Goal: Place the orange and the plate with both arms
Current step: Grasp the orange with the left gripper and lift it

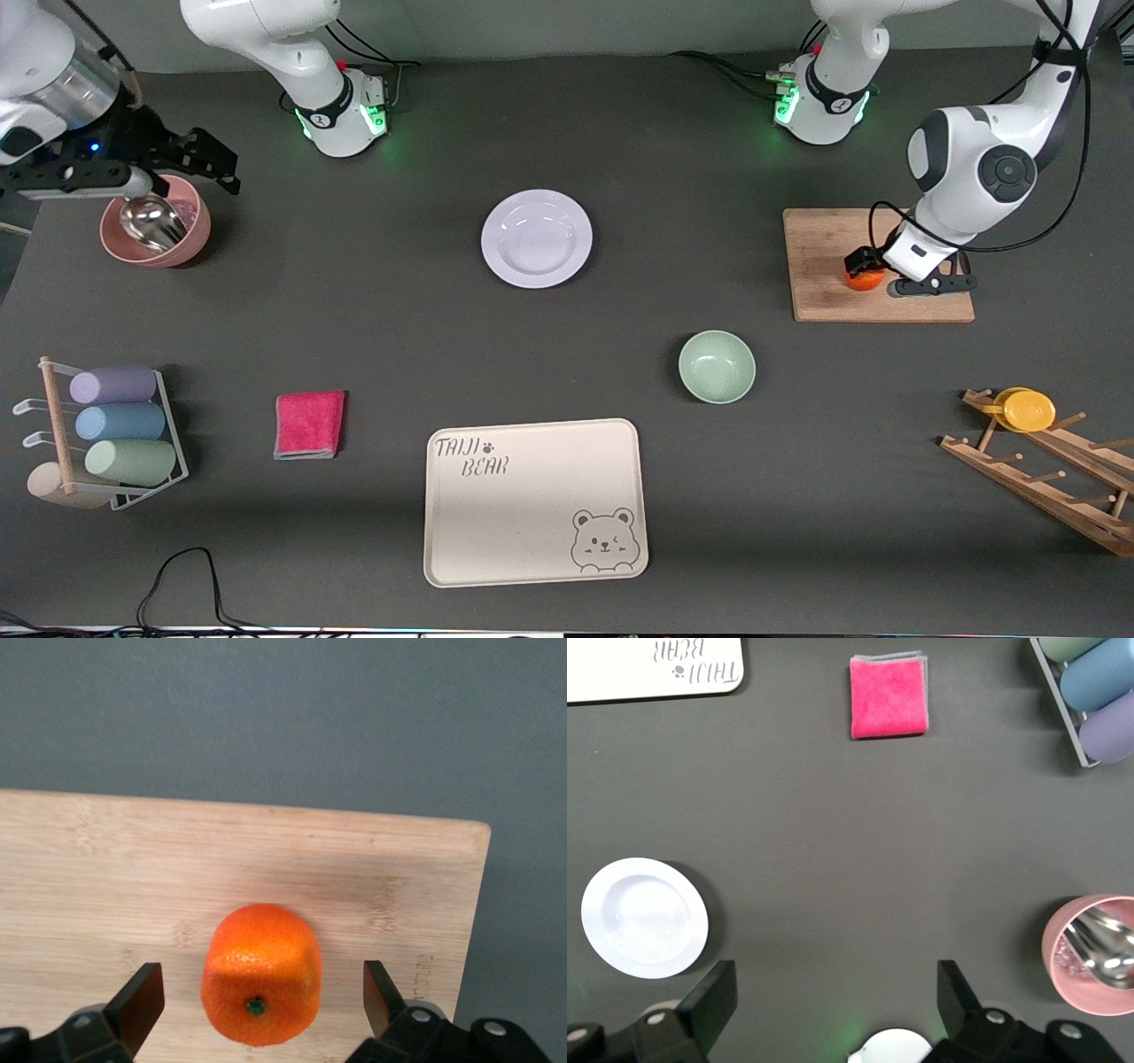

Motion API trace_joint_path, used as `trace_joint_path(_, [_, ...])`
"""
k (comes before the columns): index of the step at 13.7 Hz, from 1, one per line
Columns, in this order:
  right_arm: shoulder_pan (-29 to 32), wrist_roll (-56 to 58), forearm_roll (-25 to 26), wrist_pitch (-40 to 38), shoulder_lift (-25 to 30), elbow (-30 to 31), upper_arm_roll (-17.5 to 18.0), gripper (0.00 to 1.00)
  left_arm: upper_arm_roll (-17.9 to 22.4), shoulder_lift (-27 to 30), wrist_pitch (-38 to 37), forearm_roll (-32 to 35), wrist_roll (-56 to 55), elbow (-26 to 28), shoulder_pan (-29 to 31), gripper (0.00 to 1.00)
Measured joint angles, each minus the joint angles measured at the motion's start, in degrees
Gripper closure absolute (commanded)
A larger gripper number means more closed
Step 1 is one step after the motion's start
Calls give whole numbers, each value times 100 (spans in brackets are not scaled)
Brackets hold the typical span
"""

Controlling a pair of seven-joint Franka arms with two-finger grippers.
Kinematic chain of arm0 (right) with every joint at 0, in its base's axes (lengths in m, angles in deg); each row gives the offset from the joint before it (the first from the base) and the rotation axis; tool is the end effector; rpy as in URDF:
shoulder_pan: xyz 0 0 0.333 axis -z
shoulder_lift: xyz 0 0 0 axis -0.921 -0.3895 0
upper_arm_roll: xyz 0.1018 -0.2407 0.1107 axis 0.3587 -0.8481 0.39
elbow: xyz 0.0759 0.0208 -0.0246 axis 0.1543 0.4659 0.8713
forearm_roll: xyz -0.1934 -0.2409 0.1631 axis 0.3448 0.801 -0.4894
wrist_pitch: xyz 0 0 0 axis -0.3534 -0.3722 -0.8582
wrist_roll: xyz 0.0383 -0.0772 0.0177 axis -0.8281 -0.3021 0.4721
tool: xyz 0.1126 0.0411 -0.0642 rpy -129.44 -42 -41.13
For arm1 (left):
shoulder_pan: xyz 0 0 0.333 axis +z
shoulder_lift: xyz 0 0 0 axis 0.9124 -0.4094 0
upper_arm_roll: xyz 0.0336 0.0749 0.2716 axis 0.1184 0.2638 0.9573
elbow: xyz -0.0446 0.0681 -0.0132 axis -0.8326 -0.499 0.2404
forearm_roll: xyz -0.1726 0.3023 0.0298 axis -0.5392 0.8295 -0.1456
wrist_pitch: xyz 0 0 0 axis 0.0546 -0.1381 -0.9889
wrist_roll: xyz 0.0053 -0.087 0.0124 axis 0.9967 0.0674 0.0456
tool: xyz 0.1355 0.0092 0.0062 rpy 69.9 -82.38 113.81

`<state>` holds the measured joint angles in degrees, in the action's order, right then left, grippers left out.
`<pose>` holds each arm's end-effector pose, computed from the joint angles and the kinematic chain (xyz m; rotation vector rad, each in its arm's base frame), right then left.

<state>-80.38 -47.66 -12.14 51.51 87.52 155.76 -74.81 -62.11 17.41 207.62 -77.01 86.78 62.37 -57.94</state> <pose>0.4017 0.0636 0.5504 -3.1324 0.0438 0.0426 0.3949 0.0142 0.2194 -3.1312 -0.1031 0.1105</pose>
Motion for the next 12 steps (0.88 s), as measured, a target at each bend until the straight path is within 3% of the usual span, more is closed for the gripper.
trace_joint_path(4, [-192,-385,0,323,795,1017,28,0,-1,-338,528,0,-14,124,0,1])
trace_joint_path(6, [-222,-462,-15,318,1018,1239,90,0,0,-527,652,0,-23,154,0,9])
trace_joint_path(7, [-225,-470,-99,289,1060,1281,107,0,1,-602,699,0,-25,160,0,21])
trace_joint_path(10, [-224,-417,-541,130,1070,1334,42,0,1,-702,735,0,-25,161,1,81])
trace_joint_path(11, [-224,-267,-713,109,1068,1373,-46,0,0,-696,733,1,-25,157,0,97])
trace_joint_path(12, [-222,16,-985,107,1063,1442,-203,0,-1,-668,731,1,-22,156,0,100])
